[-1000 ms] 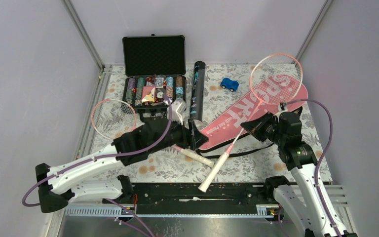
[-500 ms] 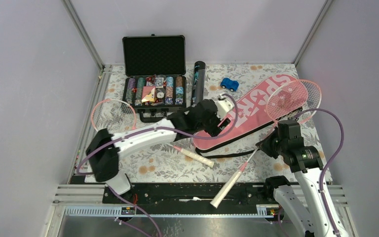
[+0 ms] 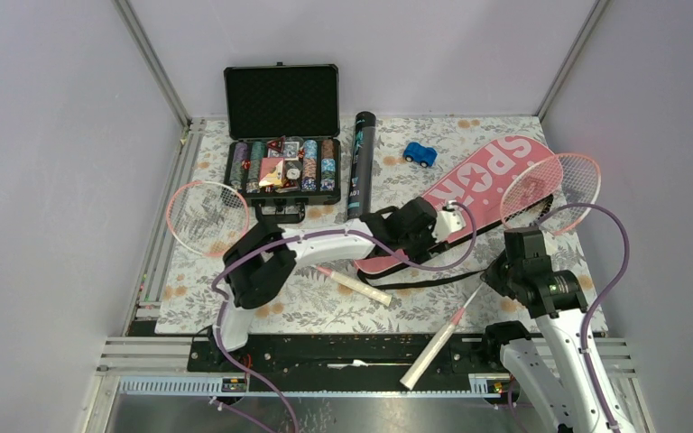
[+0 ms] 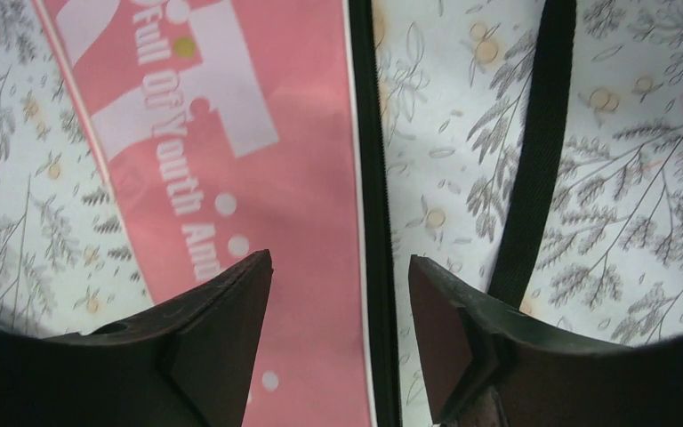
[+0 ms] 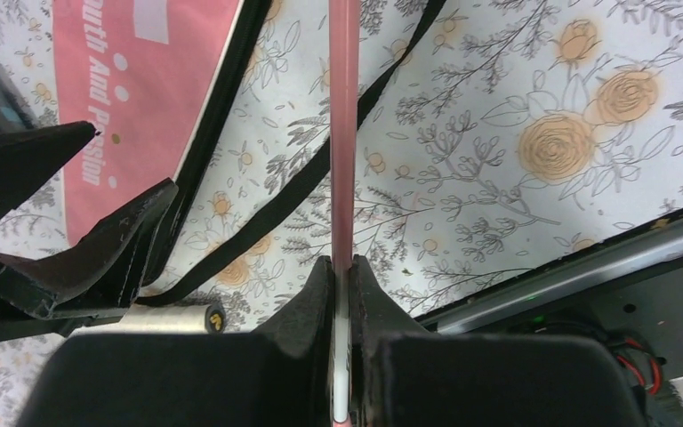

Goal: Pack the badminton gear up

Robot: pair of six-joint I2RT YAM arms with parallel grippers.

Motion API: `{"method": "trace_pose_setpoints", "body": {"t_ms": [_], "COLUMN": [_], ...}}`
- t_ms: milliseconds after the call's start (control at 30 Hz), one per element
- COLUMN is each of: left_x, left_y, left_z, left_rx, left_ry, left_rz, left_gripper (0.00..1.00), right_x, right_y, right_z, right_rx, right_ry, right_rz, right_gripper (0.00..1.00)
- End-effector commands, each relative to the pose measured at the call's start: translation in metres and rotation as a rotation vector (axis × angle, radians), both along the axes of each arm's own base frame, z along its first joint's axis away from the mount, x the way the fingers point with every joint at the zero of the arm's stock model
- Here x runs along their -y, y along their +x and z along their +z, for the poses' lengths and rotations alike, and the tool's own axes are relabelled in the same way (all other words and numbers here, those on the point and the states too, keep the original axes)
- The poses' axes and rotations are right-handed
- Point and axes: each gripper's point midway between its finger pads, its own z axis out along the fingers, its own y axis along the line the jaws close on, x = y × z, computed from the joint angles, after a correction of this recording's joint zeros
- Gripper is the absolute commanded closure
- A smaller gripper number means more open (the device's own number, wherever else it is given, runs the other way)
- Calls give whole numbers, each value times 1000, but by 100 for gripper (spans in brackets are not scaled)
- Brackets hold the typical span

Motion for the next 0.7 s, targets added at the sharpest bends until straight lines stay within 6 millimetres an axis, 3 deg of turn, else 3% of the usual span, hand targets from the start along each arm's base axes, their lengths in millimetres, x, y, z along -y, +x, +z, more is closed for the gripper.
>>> {"method": "trace_pose_setpoints", "body": {"t_ms": [0,367,467,500,567,667], "left_x": [37,44,45,45,44,44], "left_y": [6,16,17,17,16,11], "left_z": [9,-22,-25,-26,-26,-24], "left_rx": [11,-15,-19,-21,-22,-28], "left_ry": [-88,-2,9,10,9,0], "left_rz": [-62,-42,-36,-36,-35,-62], "left_gripper": [37,43,49,55,79,95], "right_x": [16,14,13,13,13,12], "right_y": [1,-3,-3,-3,-4,-4], "right_z": [7,-6,-6,-6,-5,-6], "right_rx": [33,23,24,25,30,32], "right_ry": [-81,-53,-45,-44,-42,-41], "right_rz": [-24,-53,-56,-56,-57,-47], "right_gripper": [100,100,100,100,100,100]}}
